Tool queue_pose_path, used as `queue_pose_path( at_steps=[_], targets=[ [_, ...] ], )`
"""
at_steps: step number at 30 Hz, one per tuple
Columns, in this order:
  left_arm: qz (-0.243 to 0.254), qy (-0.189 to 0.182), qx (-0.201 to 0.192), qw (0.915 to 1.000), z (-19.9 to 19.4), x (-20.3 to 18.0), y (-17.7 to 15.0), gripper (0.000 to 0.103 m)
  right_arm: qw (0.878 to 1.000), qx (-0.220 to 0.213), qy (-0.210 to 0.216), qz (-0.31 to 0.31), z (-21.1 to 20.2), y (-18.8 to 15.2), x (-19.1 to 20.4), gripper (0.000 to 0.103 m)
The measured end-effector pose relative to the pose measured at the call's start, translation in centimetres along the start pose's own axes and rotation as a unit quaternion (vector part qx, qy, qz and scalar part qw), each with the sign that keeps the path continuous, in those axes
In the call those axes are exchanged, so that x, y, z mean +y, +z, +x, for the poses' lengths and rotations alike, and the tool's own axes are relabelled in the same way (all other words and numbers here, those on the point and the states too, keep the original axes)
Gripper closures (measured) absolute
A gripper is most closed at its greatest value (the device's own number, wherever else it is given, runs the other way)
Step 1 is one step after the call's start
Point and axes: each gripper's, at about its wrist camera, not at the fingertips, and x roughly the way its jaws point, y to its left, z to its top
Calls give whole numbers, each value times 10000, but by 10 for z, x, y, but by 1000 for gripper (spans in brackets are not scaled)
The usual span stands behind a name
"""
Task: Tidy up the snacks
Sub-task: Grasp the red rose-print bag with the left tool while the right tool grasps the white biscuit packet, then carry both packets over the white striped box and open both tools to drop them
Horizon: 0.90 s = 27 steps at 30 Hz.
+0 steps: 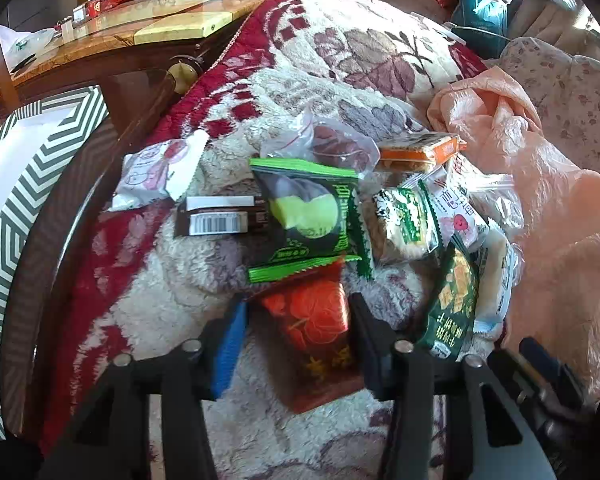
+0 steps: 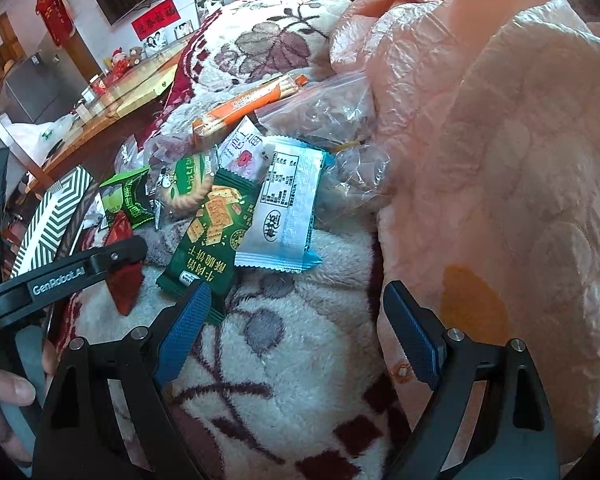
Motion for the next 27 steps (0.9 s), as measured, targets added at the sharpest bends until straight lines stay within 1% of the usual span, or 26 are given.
queue_pose_path(
  at_steps=[2, 3, 7, 9, 11, 13, 15, 16, 17, 22, 27],
  targets=[
    [1, -58, 2, 10000, -2, 3, -2, 58, 10000, -32, 7, 67, -1, 4, -3, 15],
    [19, -51, -4, 10000, -3, 4, -4, 65, 9999, -61, 10, 120, -2, 8, -5, 15],
    [132, 6, -56, 9999, -8, 6, -10, 65, 9997, -12, 44, 254, 2, 26, -9, 15],
    [130, -34, -48, 9999, -9, 8, -11, 65, 9997, 34, 30, 229, 9, 36, -9, 15],
    [102, -82, -22, 9999, -10, 11, -11, 65, 9995, 99, 131, 288, 19, 44, -10, 15],
    [95, -80, -19, 9999, -10, 12, -11, 65, 9989, 242, 237, 330, 30, 48, -10, 26],
    [90, -54, -26, 9999, -11, 14, -11, 65, 9978, 435, 380, 332, 43, 51, -11, 49],
    [84, -42, -28, 10000, -12, 15, -12, 65, 9973, 450, 466, 349, 45, 51, -13, 57],
    [71, -30, -24, 10000, -12, 17, -12, 65, 9967, 450, 549, 383, 45, 50, -14, 73],
    [5, -18, -10, 10000, -15, 24, -14, 66, 9963, 504, 678, 131, 32, 46, -11, 74],
    [-25, -43, -139, 9999, -30, 31, -16, 66, 9961, 306, 798, -229, 6, 42, 3, 74]
  ],
)
